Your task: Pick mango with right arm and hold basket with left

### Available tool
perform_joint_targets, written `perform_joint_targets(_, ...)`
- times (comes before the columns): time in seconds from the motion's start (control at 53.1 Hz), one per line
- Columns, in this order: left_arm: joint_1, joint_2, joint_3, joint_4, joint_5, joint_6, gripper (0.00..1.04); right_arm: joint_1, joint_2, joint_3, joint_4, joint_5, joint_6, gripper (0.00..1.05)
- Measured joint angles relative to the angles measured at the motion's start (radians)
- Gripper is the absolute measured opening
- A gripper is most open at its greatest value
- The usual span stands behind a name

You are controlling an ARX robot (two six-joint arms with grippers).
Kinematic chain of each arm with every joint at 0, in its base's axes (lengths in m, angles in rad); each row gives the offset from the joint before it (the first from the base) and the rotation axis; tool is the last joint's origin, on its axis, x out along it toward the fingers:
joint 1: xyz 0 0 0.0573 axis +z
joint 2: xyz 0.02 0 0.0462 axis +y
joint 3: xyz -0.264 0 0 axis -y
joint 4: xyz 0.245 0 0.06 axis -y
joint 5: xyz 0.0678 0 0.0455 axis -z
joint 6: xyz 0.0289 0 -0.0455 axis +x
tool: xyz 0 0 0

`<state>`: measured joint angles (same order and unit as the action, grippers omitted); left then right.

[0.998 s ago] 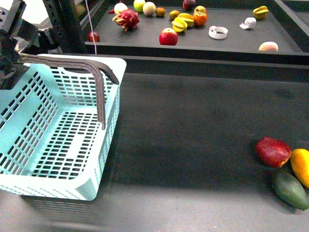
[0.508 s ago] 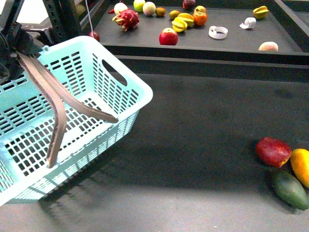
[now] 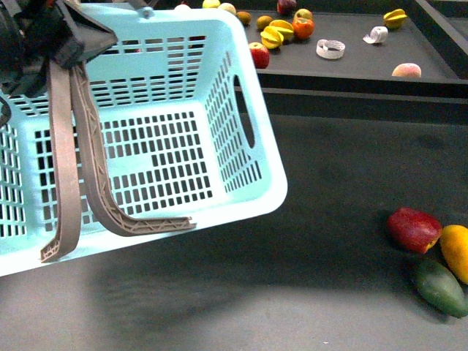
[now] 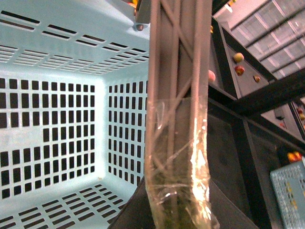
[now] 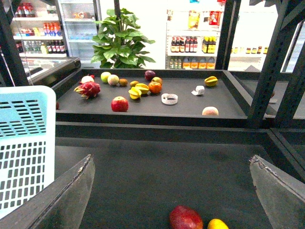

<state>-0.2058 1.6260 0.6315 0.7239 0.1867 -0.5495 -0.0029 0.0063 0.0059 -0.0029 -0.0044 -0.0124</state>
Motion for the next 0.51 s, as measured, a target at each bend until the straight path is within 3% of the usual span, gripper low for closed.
perform_joint_targets(0.301,-0.134,-0.017,0.002,0.034,-0.040,0.030,0.08,0.000,0.000,0.000,0.000,0.000,0.000,0.97)
perform_joint_targets(0.508,-0.179,-0.021,0.016,0.032,-0.060,0.036,0.08,0.000,0.000,0.000,0.000,0.000,0.000,0.97)
